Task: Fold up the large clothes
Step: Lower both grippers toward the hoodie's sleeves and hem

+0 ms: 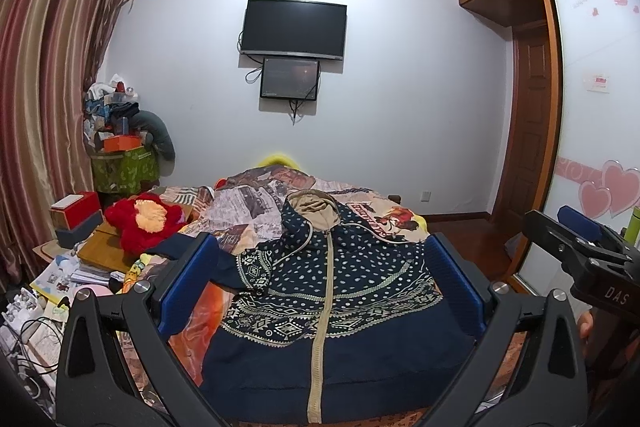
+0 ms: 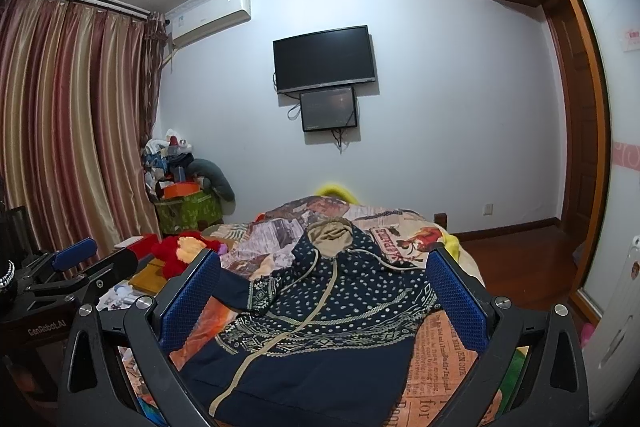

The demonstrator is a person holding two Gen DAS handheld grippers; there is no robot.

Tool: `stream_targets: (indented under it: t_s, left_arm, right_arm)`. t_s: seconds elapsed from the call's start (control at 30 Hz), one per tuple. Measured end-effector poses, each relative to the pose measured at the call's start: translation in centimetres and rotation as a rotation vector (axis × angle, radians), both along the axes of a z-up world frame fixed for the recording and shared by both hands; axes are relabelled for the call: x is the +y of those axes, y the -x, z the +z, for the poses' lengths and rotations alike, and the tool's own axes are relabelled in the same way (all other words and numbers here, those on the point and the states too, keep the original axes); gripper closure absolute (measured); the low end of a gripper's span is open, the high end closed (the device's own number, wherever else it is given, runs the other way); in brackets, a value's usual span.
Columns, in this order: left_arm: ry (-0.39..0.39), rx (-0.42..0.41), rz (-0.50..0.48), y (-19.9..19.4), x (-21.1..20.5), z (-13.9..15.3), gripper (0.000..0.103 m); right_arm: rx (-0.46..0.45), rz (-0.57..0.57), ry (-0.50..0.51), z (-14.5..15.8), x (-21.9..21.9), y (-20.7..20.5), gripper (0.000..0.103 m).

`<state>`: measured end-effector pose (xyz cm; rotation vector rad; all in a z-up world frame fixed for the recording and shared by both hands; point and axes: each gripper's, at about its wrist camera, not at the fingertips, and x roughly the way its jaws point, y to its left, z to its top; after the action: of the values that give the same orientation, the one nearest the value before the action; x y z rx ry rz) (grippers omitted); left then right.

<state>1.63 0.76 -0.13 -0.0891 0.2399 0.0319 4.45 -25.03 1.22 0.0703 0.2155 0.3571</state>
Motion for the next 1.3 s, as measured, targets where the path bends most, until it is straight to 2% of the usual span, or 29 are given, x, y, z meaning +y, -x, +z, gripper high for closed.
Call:
stream_targets:
  t_s: [0.17, 0.33, 0.47, 0.57, 0.7, 0.83, 0.97, 1.07, 1.2, 1.3]
  left_arm:
    - [0.014, 0.035, 0.032, -2.6, 2.0, -0.4, 0.000]
    - [0.010, 0.070, 0.091, -6.3, 4.9, -0.8, 0.000]
    - [-0.001, 0.113, 0.144, -10.2, 8.3, -1.3, 0.000]
    - [0.009, 0.176, 0.189, -13.9, 11.7, -2.2, 0.000]
    - [0.073, 0.297, 0.258, -19.8, 17.4, -4.5, 0.000]
    - [0.120, 0.447, 0.350, -25.2, 22.6, -8.3, 0.000]
    - [0.157, 0.595, 0.419, -29.4, 26.7, -12.8, 0.000]
    - [0.188, 0.674, 0.449, -31.9, 28.9, -15.6, 0.000]
    - [0.320, 0.753, 0.453, -34.4, 31.7, -18.9, 0.002]
    - [0.402, 0.780, 0.475, -35.5, 33.1, -20.2, 0.004]
  right_arm:
    - [0.021, 0.003, 0.022, -0.4, 0.9, -2.1, 0.000]
    - [0.035, -0.003, 0.044, -0.7, 2.0, -5.9, 0.000]
    - [0.040, -0.014, 0.078, -0.9, 3.1, -9.8, 0.000]
    - [0.050, -0.022, 0.108, -0.8, 3.9, -13.2, 0.000]
    - [0.073, -0.009, 0.134, -0.7, 5.0, -18.3, 0.000]
    - [0.122, 0.009, 0.180, -1.4, 6.5, -23.8, 0.000]
    - [0.204, 0.012, 0.231, -3.0, 8.2, -29.5, 0.000]
    - [0.263, 0.040, 0.264, -4.7, 9.3, -33.2, 0.000]
    - [0.313, 0.045, 0.306, -7.3, 10.4, -37.1, 0.000]
    - [0.360, 0.055, 0.338, -9.4, 11.0, -39.9, 0.000]
